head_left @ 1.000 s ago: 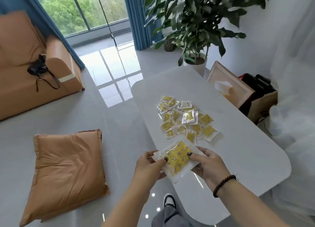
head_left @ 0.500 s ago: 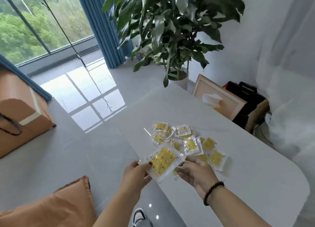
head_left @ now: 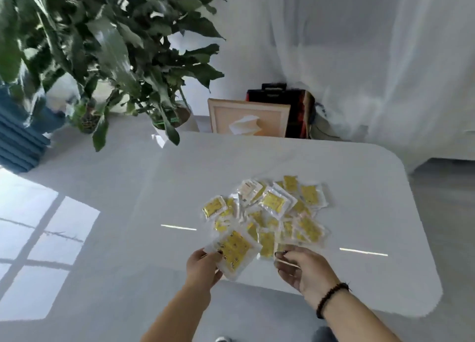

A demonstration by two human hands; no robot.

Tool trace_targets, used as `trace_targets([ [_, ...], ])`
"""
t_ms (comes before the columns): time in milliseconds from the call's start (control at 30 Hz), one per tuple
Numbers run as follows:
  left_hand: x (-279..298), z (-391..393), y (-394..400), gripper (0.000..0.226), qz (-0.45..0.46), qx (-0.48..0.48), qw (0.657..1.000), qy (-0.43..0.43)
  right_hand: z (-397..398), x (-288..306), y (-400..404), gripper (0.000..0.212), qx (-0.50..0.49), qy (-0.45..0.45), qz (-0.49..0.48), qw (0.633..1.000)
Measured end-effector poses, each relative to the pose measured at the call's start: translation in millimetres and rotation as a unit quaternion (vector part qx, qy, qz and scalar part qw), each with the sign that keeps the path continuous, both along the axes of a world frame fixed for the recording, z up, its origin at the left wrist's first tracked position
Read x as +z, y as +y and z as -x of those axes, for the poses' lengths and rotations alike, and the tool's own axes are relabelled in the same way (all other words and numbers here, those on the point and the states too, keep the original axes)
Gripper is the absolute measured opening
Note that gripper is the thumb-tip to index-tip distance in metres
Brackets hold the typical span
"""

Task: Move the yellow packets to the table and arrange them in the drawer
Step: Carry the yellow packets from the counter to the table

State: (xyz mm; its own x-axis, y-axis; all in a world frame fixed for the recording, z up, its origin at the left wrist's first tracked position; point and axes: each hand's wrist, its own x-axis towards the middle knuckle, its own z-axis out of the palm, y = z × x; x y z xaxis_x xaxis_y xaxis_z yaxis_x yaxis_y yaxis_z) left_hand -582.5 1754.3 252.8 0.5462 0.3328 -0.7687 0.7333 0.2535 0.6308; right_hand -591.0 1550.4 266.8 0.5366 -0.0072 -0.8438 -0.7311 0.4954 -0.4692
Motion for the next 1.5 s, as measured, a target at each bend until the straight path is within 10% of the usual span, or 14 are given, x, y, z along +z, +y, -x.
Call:
trace_targets([
  [500, -184, -67, -24, 0.006, -0.013, -0.095, 0.994, 0.043, 10, -143, 15, 0.016, -0.111, 0.091, 0.004, 0.990],
  [767, -266, -89, -41, 0.036, 0.008, -0.110, 0.994, 0.003, 3, -213, 11, 0.013, -0.127, 0.068, 0.006, 0.990],
  [1500, -282, 51, 33, 0.029, 0.012, -0.254, 0.965, -0.057, 95, -305, 67, 0.020, -0.073, -0.053, 0.195, 0.977],
])
